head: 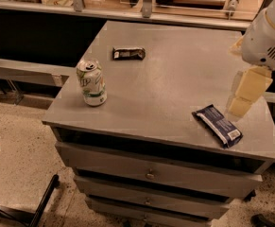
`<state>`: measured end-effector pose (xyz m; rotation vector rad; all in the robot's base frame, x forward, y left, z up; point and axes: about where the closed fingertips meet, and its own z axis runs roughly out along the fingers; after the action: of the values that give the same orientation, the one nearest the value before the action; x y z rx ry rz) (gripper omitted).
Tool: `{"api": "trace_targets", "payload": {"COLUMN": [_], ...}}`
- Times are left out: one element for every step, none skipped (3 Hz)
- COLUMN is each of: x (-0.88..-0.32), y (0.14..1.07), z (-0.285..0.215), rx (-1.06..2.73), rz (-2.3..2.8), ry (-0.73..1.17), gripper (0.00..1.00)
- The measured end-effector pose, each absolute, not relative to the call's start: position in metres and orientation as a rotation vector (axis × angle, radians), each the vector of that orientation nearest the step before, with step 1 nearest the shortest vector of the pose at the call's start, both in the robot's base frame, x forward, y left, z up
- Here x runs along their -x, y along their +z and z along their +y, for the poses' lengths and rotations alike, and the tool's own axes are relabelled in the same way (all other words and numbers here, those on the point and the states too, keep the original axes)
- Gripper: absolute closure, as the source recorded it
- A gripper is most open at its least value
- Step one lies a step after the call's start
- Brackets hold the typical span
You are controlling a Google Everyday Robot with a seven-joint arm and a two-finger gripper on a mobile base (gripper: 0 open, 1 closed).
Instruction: Move rxbar blueberry near 7up can
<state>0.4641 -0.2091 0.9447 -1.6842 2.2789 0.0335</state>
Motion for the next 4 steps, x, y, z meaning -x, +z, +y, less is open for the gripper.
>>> {"api": "trace_targets", "payload": {"x": [-0.478,-0.479,-0.477,-0.474], "y": [0.909,0.884,0.868,0.852], "z": [-0.208,-0.215,-0.223,-0.225], "rx": [1.611,1.510,1.420,1.369], "rz": [2.379,2.454,2.517,2.572], "ry": [0.081,0.106,0.116,0.100], "gripper": [0.00,0.00,0.00,0.16]}}
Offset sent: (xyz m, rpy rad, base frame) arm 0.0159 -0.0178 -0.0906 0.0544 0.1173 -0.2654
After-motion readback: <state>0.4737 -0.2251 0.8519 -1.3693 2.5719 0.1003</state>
